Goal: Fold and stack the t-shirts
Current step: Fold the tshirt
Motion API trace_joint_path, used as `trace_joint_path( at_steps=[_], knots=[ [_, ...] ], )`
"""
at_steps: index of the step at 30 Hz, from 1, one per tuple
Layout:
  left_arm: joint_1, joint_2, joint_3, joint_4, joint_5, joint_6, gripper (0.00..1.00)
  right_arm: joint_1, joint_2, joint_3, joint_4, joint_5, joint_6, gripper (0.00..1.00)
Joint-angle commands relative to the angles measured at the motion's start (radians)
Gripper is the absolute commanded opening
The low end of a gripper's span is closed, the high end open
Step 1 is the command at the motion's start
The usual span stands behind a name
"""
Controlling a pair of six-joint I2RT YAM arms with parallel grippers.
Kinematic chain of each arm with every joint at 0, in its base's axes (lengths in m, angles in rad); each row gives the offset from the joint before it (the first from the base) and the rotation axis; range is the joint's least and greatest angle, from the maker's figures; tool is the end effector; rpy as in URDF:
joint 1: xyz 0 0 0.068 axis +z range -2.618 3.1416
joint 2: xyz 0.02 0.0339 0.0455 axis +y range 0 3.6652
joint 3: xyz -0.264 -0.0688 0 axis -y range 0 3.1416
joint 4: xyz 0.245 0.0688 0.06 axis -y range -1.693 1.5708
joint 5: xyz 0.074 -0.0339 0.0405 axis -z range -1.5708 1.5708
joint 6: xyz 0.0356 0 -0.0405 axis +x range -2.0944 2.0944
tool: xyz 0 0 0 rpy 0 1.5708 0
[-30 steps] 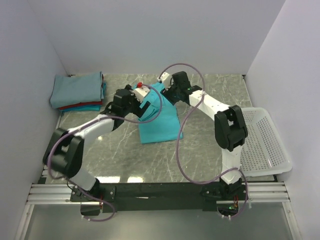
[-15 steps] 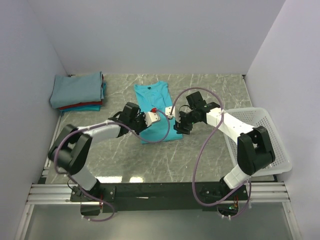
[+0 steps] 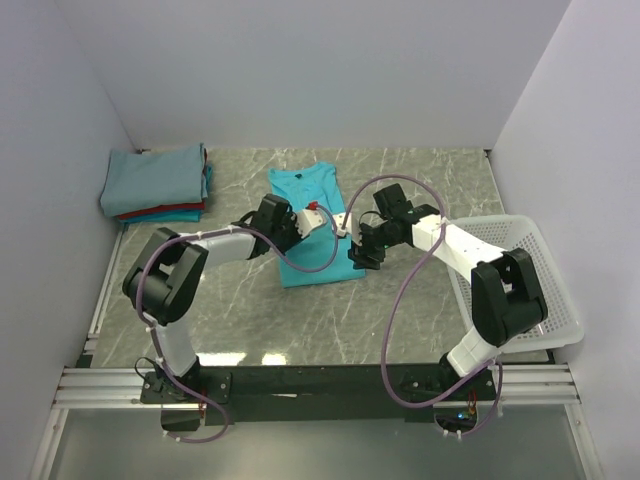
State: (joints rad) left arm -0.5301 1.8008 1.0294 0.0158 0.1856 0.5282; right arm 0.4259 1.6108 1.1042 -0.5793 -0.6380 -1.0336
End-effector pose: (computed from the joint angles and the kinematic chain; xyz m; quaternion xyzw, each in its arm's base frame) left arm 0.3219 -0.1963 0.1680 0.4932 0.7706 -0.0854 0.3946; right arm 0.2842 0.1522 0.2201 -0.6707 0.6368 0.2223 0.3086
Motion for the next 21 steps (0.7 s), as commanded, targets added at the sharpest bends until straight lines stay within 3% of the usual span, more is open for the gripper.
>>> trace_joint_path(
  at_steps=[1, 17, 21],
  knots=[
    [0.013, 0.038, 0.037, -0.013, -0.035, -0.033, 0.01, 0.005, -0.006, 0.009, -0.008, -0.063, -0.023, 0.58],
    [0.064, 0.078, 0.095, 0.012, -0.124, -0.079, 0.01, 0.079, 0.069, 0.023, 0.021, 0.072, 0.026, 0.56],
    [0.088, 0.091, 0.124, 0.03, -0.158, -0.12, 0.09, 0.079, 0.07, 0.02, 0.027, 0.09, 0.029, 0.56]
  ],
)
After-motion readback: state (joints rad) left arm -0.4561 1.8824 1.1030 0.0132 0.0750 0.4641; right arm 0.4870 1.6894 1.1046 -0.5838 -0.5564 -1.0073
